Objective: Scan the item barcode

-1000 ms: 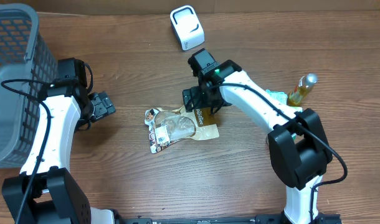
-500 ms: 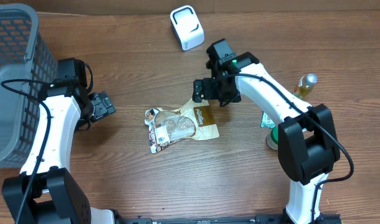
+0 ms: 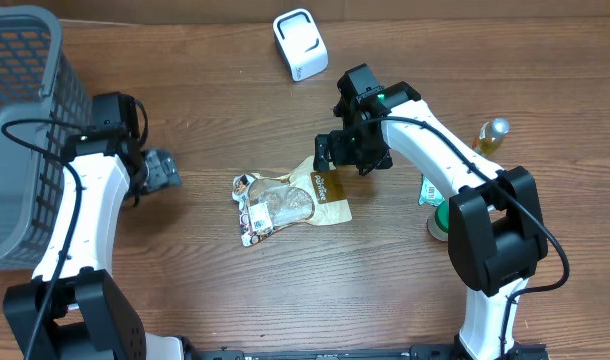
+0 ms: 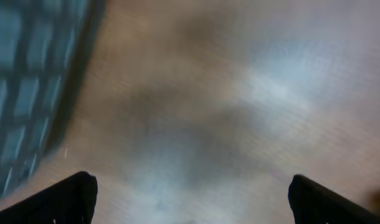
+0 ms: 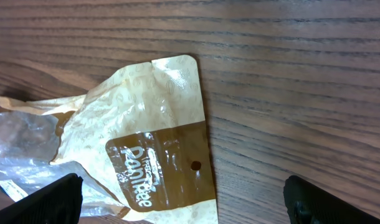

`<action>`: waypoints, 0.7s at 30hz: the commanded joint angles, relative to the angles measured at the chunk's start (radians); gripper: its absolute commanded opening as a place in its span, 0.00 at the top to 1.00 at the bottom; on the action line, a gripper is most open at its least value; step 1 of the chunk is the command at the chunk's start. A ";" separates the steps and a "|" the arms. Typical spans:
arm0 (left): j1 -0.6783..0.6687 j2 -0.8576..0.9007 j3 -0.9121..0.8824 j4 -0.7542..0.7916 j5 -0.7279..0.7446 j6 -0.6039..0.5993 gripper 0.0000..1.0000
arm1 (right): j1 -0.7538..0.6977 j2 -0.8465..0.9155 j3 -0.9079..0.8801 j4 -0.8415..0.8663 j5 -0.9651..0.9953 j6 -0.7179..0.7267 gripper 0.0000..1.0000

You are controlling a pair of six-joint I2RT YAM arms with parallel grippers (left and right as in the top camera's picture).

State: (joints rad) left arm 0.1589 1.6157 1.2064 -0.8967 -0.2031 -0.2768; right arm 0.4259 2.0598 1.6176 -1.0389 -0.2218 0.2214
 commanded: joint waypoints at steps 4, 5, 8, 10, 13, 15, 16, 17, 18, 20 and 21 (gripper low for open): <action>-0.003 -0.016 0.000 0.034 0.467 -0.060 0.00 | -0.003 -0.033 0.023 -0.019 -0.008 -0.069 0.00; -0.003 -0.016 0.000 0.019 0.518 -0.055 0.00 | -0.005 -0.033 0.023 -0.025 -0.008 -0.074 0.00; -0.017 -0.008 -0.009 0.003 0.611 -0.035 0.15 | -0.011 -0.033 0.023 -0.044 -0.008 -0.074 0.00; -0.055 0.001 -0.009 0.003 0.613 -0.034 0.96 | -0.012 -0.033 0.023 -0.053 -0.008 -0.079 0.00; -0.106 0.011 -0.009 0.000 0.564 -0.034 0.96 | -0.012 -0.033 0.023 -0.053 -0.009 -0.096 0.00; -0.154 0.029 -0.009 0.001 0.519 -0.039 0.96 | -0.012 -0.033 0.023 -0.055 -0.009 -0.096 0.00; -0.195 0.052 -0.009 0.010 0.497 -0.042 0.96 | -0.012 -0.033 0.023 -0.058 -0.009 -0.096 0.00; -0.217 0.069 -0.009 0.017 0.497 -0.042 0.96 | -0.012 -0.033 0.022 -0.060 -0.009 -0.096 0.00; -0.236 0.084 -0.009 0.023 0.490 -0.042 0.96 | -0.012 -0.033 0.022 -0.060 -0.009 -0.096 0.00; -0.266 0.117 -0.009 0.034 0.473 -0.043 0.96 | -0.012 -0.032 0.019 -0.060 -0.009 -0.096 0.00; -0.277 0.134 -0.009 0.038 0.461 -0.055 0.96 | -0.012 -0.032 0.018 -0.060 -0.009 -0.096 0.00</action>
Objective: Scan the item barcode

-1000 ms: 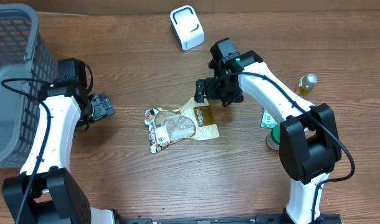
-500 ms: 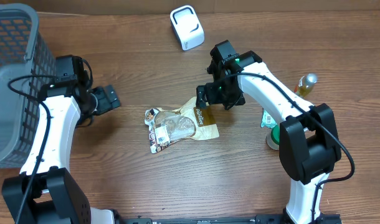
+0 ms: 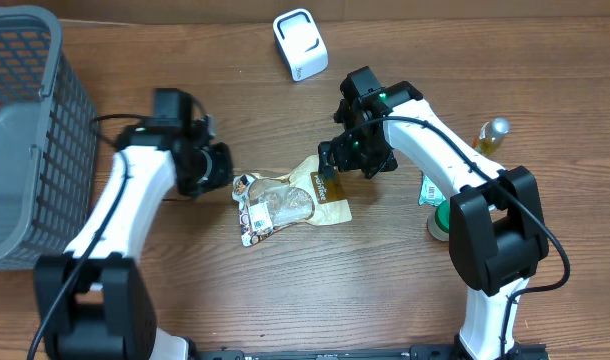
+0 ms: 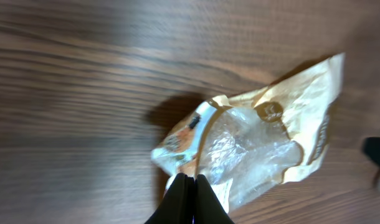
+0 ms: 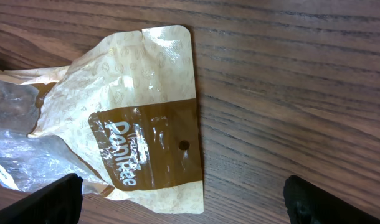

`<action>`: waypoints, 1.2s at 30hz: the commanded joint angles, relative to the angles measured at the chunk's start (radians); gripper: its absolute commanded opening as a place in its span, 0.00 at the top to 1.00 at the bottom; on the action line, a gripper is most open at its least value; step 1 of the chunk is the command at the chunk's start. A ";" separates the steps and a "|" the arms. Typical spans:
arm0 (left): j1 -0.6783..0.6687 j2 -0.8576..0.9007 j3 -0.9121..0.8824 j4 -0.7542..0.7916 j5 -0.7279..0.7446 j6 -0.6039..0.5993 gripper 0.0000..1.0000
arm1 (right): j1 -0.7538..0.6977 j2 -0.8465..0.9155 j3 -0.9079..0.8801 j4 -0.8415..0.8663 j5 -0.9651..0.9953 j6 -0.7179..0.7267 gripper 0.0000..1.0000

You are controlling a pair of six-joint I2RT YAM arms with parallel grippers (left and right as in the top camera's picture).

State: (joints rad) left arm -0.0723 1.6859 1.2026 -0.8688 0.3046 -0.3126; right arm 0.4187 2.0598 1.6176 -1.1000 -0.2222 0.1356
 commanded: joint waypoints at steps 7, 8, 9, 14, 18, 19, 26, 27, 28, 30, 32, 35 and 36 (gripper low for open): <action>-0.060 0.184 -0.005 0.036 -0.060 -0.051 0.96 | -0.005 -0.032 -0.020 0.032 -0.045 -0.010 0.00; -0.060 0.207 -0.005 0.039 -0.060 -0.051 0.96 | -0.005 -0.032 -0.042 0.067 -0.081 -0.010 0.00; -0.060 0.218 -0.005 0.041 -0.060 -0.051 0.96 | -0.005 -0.032 -0.058 0.092 -0.097 -0.010 0.00; -0.060 0.252 -0.005 0.047 -0.060 -0.051 0.96 | -0.004 -0.032 -0.135 0.194 -0.168 -0.006 0.00; -0.060 0.256 -0.005 0.049 -0.060 -0.050 0.96 | -0.004 -0.031 -0.195 0.274 -0.246 -0.007 0.00; -0.060 0.256 -0.005 0.051 -0.060 -0.050 0.96 | -0.004 -0.031 -0.208 0.296 -0.271 -0.007 0.00; -0.060 0.256 -0.005 0.055 -0.060 -0.051 0.96 | -0.003 -0.029 -0.238 0.399 -0.480 -0.006 0.10; -0.060 0.256 -0.005 0.055 -0.060 -0.051 0.96 | -0.002 -0.029 -0.238 0.407 -0.495 -0.006 0.13; -0.060 0.256 -0.005 0.055 -0.060 -0.050 0.96 | -0.002 -0.029 -0.238 0.414 -0.506 -0.007 0.15; -0.060 0.256 -0.005 0.055 -0.060 -0.050 0.96 | -0.001 -0.029 -0.237 0.425 -0.526 -0.006 0.20; -0.060 0.256 -0.005 0.055 -0.060 -0.051 0.96 | -0.001 -0.029 -0.237 0.433 -0.544 -0.006 0.25; -0.060 0.256 -0.005 0.057 -0.060 -0.051 0.96 | 0.000 -0.029 -0.237 0.436 -0.550 -0.006 0.25; -0.060 0.256 -0.005 0.058 -0.060 -0.051 0.96 | 0.000 -0.029 -0.238 0.437 -0.549 -0.007 0.25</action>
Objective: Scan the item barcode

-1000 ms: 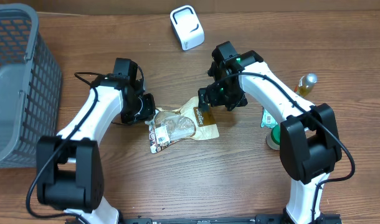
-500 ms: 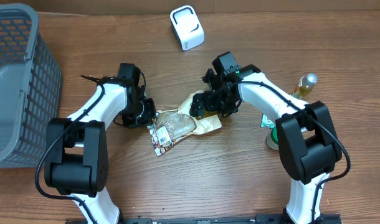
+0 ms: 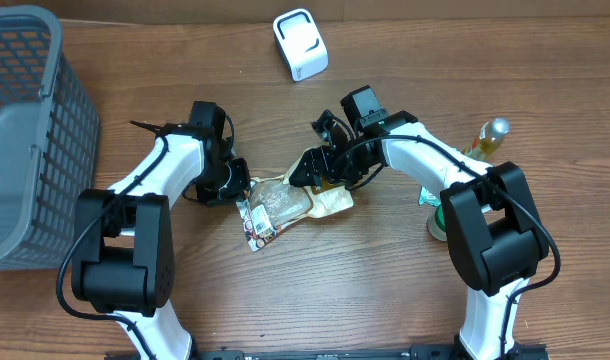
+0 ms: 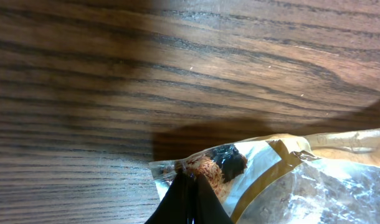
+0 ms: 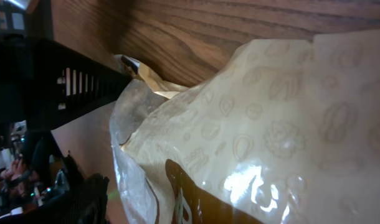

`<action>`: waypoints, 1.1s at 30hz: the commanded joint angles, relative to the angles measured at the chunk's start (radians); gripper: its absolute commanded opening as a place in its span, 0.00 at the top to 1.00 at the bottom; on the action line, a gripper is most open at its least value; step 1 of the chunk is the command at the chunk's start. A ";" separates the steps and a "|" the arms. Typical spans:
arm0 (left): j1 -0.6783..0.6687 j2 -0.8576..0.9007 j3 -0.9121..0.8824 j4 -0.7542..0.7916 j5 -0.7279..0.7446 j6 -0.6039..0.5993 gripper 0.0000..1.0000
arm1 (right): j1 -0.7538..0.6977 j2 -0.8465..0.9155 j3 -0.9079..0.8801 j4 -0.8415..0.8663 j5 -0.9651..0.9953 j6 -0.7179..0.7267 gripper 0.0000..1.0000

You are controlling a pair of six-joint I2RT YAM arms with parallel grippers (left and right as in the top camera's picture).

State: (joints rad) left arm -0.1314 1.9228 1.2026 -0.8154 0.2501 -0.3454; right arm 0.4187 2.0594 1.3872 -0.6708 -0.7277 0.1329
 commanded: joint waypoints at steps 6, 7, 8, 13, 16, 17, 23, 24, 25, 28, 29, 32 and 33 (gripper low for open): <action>-0.001 0.019 -0.005 0.005 -0.005 -0.018 0.96 | 0.001 -0.017 -0.007 0.008 -0.037 -0.004 0.28; -0.001 0.019 -0.005 0.005 -0.005 -0.018 0.96 | 0.001 -0.014 -0.007 0.008 -0.037 -0.004 0.27; -0.001 0.019 -0.005 0.005 -0.005 -0.018 0.95 | 0.002 -0.012 -0.007 0.008 -0.037 -0.004 0.27; -0.001 0.019 -0.005 0.005 -0.005 -0.018 0.96 | 0.029 0.010 -0.007 0.012 -0.037 -0.004 0.27; -0.001 0.019 -0.005 0.005 -0.005 -0.018 0.95 | 0.058 0.013 -0.007 0.018 -0.037 -0.004 0.27; -0.001 0.019 -0.005 0.005 -0.005 -0.018 0.96 | 0.074 0.013 -0.007 0.026 -0.036 -0.004 0.27; -0.001 0.019 -0.005 0.004 -0.005 -0.018 0.96 | 0.139 0.013 -0.007 0.068 0.020 0.001 0.34; -0.001 0.019 -0.005 0.004 -0.005 -0.018 0.96 | 0.145 0.013 -0.007 0.069 0.037 0.007 0.34; -0.001 0.019 -0.005 0.004 -0.005 -0.018 0.96 | 0.150 0.013 -0.007 0.069 0.060 0.021 0.35; -0.001 0.019 -0.005 0.005 -0.005 -0.018 0.94 | 0.153 0.013 -0.007 0.070 0.094 0.023 0.40; -0.001 0.019 -0.005 0.005 -0.005 -0.018 0.95 | 0.153 0.013 -0.007 0.073 0.095 0.023 0.41; -0.001 0.019 -0.005 0.005 -0.005 -0.018 0.94 | 0.149 0.013 -0.006 0.076 0.087 0.028 0.41; -0.001 0.019 -0.005 0.005 -0.005 -0.018 0.93 | 0.148 0.013 -0.006 0.076 0.082 0.036 0.42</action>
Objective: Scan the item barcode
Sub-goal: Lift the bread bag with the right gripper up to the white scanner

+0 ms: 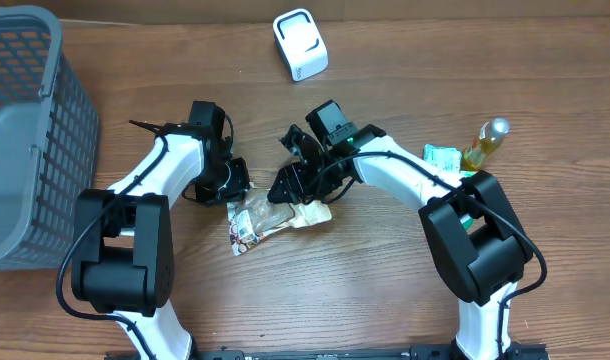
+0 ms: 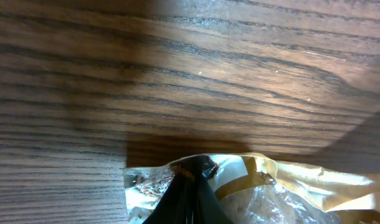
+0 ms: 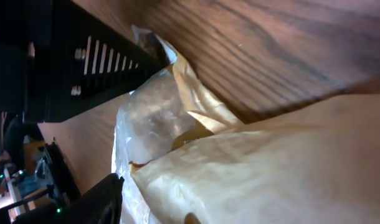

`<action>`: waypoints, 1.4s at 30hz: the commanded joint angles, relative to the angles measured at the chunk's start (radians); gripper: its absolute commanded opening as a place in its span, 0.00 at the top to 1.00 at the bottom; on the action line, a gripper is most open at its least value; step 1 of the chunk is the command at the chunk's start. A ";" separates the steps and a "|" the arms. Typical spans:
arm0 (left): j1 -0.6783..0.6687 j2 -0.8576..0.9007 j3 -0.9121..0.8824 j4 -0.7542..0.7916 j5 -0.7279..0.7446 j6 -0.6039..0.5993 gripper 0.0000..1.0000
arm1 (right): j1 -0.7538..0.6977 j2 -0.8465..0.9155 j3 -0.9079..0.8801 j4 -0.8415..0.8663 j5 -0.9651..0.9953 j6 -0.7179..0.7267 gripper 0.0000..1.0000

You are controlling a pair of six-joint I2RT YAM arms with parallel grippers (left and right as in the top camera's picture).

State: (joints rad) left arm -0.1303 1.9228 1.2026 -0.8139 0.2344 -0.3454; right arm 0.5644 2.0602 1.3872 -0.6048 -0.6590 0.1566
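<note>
The item is a tan and clear snack bag (image 1: 275, 213) lying on the table between both arms. My left gripper (image 1: 235, 188) is shut, and its tip (image 2: 193, 171) presses on the bag's printed left corner (image 2: 154, 186). My right gripper (image 1: 288, 187) is low at the bag's right side. The tan paper (image 3: 258, 168) fills the space between its jaws. Only one of its fingers (image 3: 96, 199) shows, far out at the left, so the jaws stand wide. The white barcode scanner (image 1: 300, 43) stands at the back.
A grey mesh basket (image 1: 25, 130) takes up the left edge of the table. A small bottle (image 1: 485, 143) and a green packet (image 1: 442, 156) lie at the right, behind my right arm.
My right gripper has moved left and lower against the bag. The bag has slid a little left and towards the front. My left gripper stays shut on the bag's left corner.
My left gripper stood open beside the basket while the right hovered open over the bag's brown label. Then the left was shut near the bag's left end. Later it pressed on that corner as the right dropped to the bag's edge. Now the bag sits crowded between both.
</note>
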 commanded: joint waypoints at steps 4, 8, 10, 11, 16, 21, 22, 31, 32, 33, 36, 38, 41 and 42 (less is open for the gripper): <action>-0.001 0.018 -0.003 0.002 0.027 -0.014 0.96 | -0.004 0.012 -0.004 0.010 -0.027 0.026 0.49; 0.008 -0.006 0.025 -0.001 0.027 -0.013 0.96 | -0.018 0.010 0.001 0.013 -0.063 0.026 0.59; 0.020 -0.033 0.051 -0.004 0.027 -0.014 0.96 | -0.031 0.005 0.002 0.014 -0.065 0.026 0.61; 0.027 -0.050 0.066 -0.006 0.028 -0.014 0.95 | -0.037 0.001 0.003 0.014 -0.065 0.026 0.66; 0.068 -0.135 0.154 -0.031 0.016 -0.013 0.88 | -0.073 -0.021 0.003 0.018 -0.065 0.016 0.75; 0.155 -0.204 0.257 -0.019 -0.074 -0.013 0.71 | -0.109 -0.046 0.047 0.020 -0.075 -0.008 0.82; 0.170 -0.205 0.269 -0.016 -0.112 -0.014 0.64 | -0.114 -0.050 0.064 0.019 -0.080 -0.009 0.84; 0.235 -0.201 0.289 0.032 -0.243 -0.014 0.00 | -0.122 -0.078 0.339 -0.025 -0.033 -0.175 0.82; 0.235 -0.201 0.289 0.032 -0.243 -0.014 0.00 | -0.122 -0.078 0.393 -0.017 0.016 -0.291 0.77; 0.234 -0.201 0.289 0.032 -0.242 -0.014 0.00 | -0.121 -0.078 0.413 -0.001 0.055 -0.354 0.77; 0.235 -0.201 0.289 0.033 -0.243 -0.014 0.00 | -0.121 -0.078 0.449 0.069 0.163 -0.498 0.79; 0.235 -0.201 0.289 0.032 -0.243 -0.014 0.00 | -0.121 -0.078 0.449 0.131 0.250 -0.556 0.86; 0.235 -0.201 0.289 0.032 -0.243 -0.014 0.01 | -0.121 -0.072 0.449 0.222 0.418 -0.663 0.87; 0.235 -0.201 0.289 0.032 -0.243 -0.014 0.00 | -0.121 -0.068 0.449 0.249 0.462 -0.700 0.87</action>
State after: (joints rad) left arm 0.1066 1.7279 1.4754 -0.7841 0.0097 -0.3645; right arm 0.4465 2.0125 1.8141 -0.4034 -0.4168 -0.3496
